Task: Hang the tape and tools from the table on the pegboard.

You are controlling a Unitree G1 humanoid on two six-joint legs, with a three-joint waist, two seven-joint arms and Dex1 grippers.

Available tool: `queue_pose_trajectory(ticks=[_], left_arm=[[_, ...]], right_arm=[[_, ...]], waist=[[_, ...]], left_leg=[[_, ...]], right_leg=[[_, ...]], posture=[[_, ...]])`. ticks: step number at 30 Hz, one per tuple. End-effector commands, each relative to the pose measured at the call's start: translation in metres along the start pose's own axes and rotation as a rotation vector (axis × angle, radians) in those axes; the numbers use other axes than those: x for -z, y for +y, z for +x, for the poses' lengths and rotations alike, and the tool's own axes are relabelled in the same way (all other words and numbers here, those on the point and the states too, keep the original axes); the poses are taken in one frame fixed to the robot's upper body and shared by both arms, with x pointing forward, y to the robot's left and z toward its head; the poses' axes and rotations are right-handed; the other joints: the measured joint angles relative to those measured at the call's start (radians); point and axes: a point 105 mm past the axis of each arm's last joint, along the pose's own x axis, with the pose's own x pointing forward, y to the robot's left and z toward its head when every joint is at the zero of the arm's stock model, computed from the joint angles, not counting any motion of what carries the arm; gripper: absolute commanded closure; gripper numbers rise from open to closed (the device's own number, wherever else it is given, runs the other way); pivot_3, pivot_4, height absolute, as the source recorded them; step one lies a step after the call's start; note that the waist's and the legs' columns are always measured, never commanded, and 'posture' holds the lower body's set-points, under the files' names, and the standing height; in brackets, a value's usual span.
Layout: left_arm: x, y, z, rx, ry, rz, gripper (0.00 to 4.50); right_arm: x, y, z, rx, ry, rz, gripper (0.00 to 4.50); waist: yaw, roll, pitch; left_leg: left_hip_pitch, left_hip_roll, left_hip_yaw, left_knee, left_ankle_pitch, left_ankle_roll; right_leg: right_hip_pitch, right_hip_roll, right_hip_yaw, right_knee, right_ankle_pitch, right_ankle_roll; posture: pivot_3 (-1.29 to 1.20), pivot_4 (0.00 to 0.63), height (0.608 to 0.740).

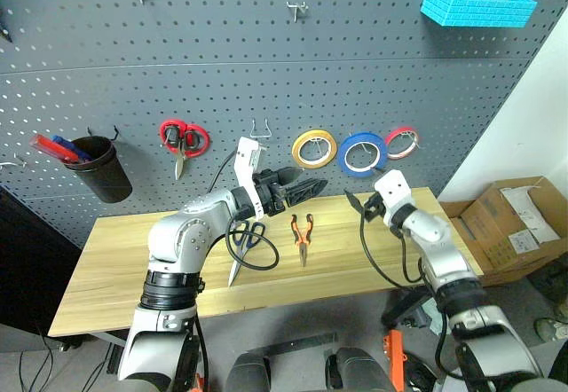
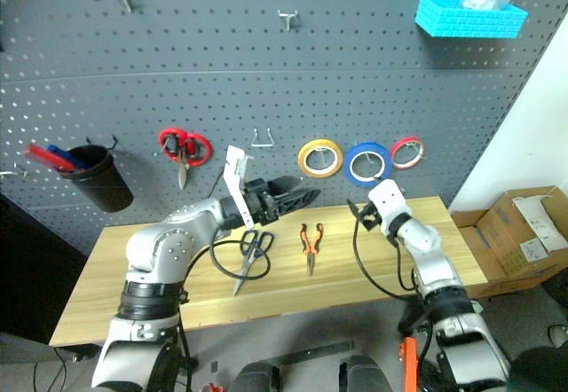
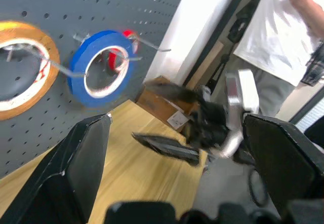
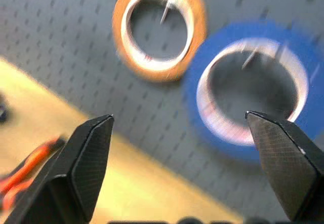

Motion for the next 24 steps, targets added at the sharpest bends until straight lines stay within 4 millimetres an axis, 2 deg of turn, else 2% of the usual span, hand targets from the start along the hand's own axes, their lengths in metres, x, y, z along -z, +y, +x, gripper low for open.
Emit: queue_pose_trajectory(ticks=[1,3,6,11,16,19,24], left_arm=[[0.015,0.018,-0.009,-0.156,0.022,0.076,0.00],[0.037,0.037,-0.019,-0.287,0.051,0.067,0.00],[0.063,0.050,-0.035,-0.403,0.085,0.059,0.00],[0.076,0.052,-0.053,-0.470,0.104,0.028,0.00],[0.091,0.052,-0.070,-0.452,0.157,0.010,0.00],[0.097,0.046,-0.073,-0.399,0.179,0.007,0.00],[0.098,0.037,-0.070,-0.361,0.151,-0.035,0.00]], right_arm=[[-0.002,0.014,0.000,-0.026,0.085,0.157,0.03],[0.004,0.029,0.002,-0.062,0.186,0.241,0.03],[0.004,0.043,0.009,-0.084,0.303,0.317,0.03],[0.009,0.057,0.030,-0.053,0.479,0.376,0.03],[-0.006,0.082,0.056,-0.064,0.544,0.529,0.03],[-0.012,0.096,0.063,-0.085,0.582,0.558,0.03],[-0.008,0.107,0.065,-0.060,0.660,0.650,0.03]], waist=[[-0.002,0.000,0.000],[-0.003,0.000,0.000],[0.001,0.001,0.001],[0.016,0.002,0.008],[0.024,0.008,0.021],[0.034,0.006,0.034],[0.047,0.006,0.059]], left_leg=[[0.001,0.000,0.000,0.000,0.000,0.000],[0.003,0.001,0.001,0.000,0.000,0.000],[0.005,0.002,0.000,0.000,0.000,0.000],[0.004,0.002,-0.003,0.000,0.000,0.000],[0.001,0.002,-0.004,-0.003,0.000,0.000],[-0.004,0.002,-0.003,-0.005,0.000,0.000],[-0.007,0.002,-0.005,-0.008,-0.001,0.002]], right_leg=[[0.000,0.000,0.001,0.001,0.000,0.000],[0.000,0.001,0.002,0.003,-0.001,-0.003],[0.000,0.003,0.002,0.005,-0.004,-0.009],[-0.002,0.004,0.002,0.005,-0.003,-0.011],[-0.005,0.004,0.002,0.003,-0.004,-0.012],[-0.010,0.005,0.002,0.002,-0.004,-0.012],[-0.012,0.005,0.000,0.001,-0.006,-0.009]], posture=[[0.10,0.054,0.740],[0.10,0.069,0.740],[0.12,0.097,0.740],[0.14,0.137,0.740],[0.16,0.172,0.740],[0.18,0.194,0.740],[0.19,0.219,0.740]])
